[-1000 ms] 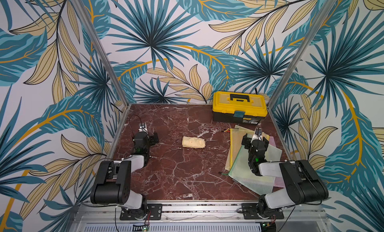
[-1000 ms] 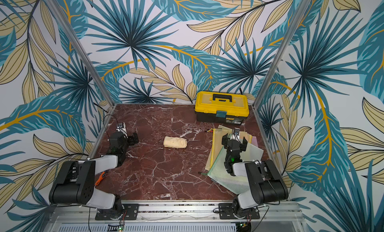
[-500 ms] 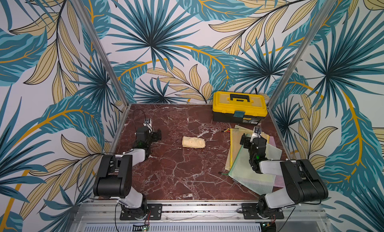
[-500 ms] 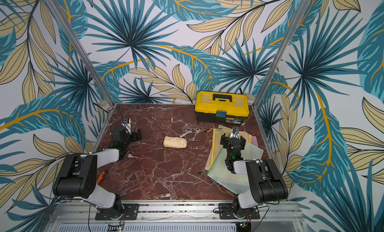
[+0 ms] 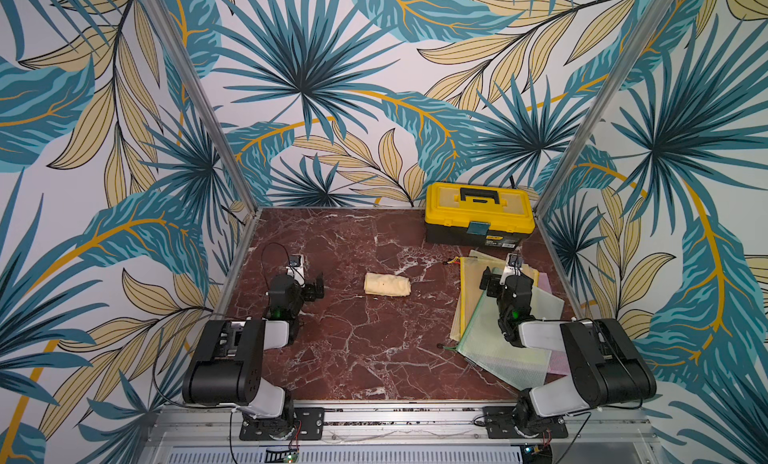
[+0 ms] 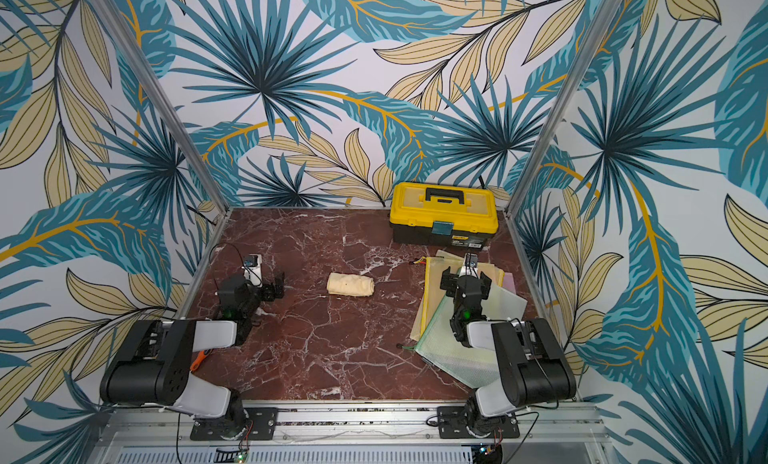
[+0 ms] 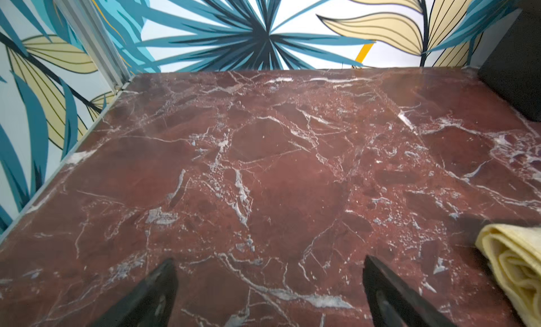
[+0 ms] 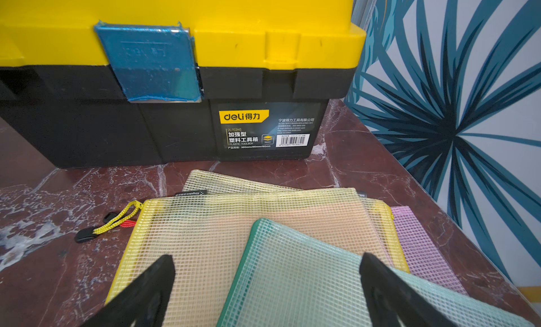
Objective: Wipe the document bag
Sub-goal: Reset both arms
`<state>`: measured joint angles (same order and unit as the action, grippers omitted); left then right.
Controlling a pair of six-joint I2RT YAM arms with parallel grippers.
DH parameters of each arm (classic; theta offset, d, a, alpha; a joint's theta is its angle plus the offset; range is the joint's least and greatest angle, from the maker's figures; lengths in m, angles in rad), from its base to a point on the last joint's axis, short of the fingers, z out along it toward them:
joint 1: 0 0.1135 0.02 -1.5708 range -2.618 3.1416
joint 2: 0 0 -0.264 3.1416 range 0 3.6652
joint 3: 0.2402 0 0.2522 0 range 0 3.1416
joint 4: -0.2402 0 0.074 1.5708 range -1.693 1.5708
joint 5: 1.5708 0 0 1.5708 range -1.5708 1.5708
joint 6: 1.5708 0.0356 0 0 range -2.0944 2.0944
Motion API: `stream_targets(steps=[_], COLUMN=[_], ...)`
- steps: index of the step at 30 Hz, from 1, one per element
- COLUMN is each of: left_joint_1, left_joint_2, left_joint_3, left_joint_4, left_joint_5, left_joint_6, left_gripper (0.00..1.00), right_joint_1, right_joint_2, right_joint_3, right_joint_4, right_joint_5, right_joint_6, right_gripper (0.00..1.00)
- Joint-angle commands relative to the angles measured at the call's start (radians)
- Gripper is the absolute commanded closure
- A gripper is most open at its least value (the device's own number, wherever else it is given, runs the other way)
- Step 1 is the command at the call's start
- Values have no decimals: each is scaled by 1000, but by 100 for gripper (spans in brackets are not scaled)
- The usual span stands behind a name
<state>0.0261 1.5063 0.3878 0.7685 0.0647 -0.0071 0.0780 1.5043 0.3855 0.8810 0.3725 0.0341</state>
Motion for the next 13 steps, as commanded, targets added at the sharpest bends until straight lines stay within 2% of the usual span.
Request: stream_targets(steps=[1, 13], left_joint_1=[11, 11], left_joint_2=[4, 3], left_joint_3=[20, 22], left_joint_4=[42, 34], left_joint_5=[-14, -15], left_joint_6=[-5, -5], left_gripper=[0, 0], right_joint_1=[-3, -3], right_joint_2=[-10, -11], right_joint_3=[8, 7], right_joint_4=[-16, -14], right_joint_5=[-3, -1], right_joint_6=[14, 13], right_gripper=[0, 0])
